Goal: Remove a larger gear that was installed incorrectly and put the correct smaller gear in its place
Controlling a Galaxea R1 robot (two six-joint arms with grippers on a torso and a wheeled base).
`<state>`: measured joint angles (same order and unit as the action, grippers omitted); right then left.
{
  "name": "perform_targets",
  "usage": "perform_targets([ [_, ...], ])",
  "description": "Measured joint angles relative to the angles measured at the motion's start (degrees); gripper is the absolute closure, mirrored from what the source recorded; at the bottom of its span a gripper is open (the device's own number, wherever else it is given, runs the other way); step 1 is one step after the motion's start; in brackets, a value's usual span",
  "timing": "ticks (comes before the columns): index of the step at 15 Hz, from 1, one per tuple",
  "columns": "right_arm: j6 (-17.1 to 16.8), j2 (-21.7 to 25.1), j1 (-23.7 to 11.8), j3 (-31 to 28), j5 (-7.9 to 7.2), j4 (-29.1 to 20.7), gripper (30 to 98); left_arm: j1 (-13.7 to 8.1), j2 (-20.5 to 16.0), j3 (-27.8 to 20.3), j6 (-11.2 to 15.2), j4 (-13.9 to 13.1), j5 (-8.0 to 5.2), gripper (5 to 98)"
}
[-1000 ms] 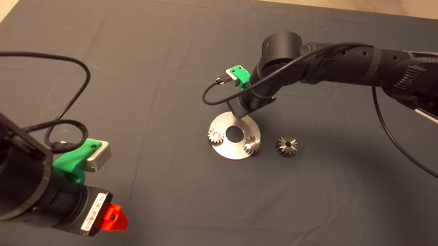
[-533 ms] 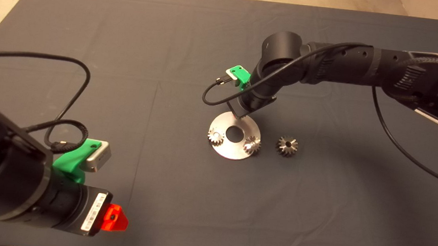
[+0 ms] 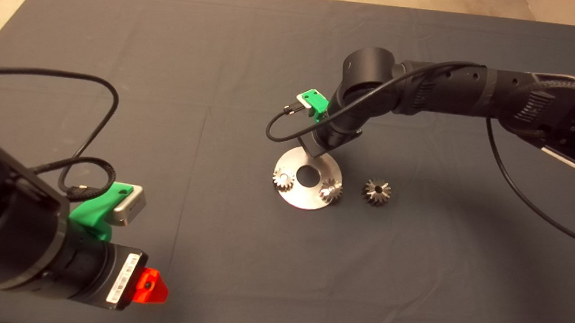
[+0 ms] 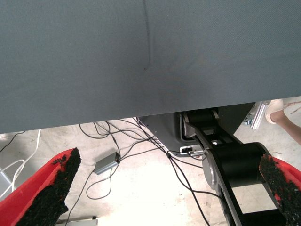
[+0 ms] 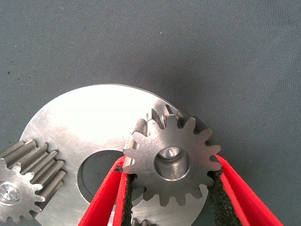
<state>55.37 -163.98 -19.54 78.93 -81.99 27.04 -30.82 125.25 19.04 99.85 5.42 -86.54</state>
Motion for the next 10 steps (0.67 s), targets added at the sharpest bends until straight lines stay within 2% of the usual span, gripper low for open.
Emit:
perform_targets([
  [8,0.0,0.0,0.0,0.0,0.02,0.0,91.7,0.0,0.0,0.0,0.0,0.0,0.00,5.9],
  [10,0.0,0.0,0.0,0.0,0.08,0.0,89.6,0.0,0.0,0.0,0.0,0.0,0.00,5.9],
])
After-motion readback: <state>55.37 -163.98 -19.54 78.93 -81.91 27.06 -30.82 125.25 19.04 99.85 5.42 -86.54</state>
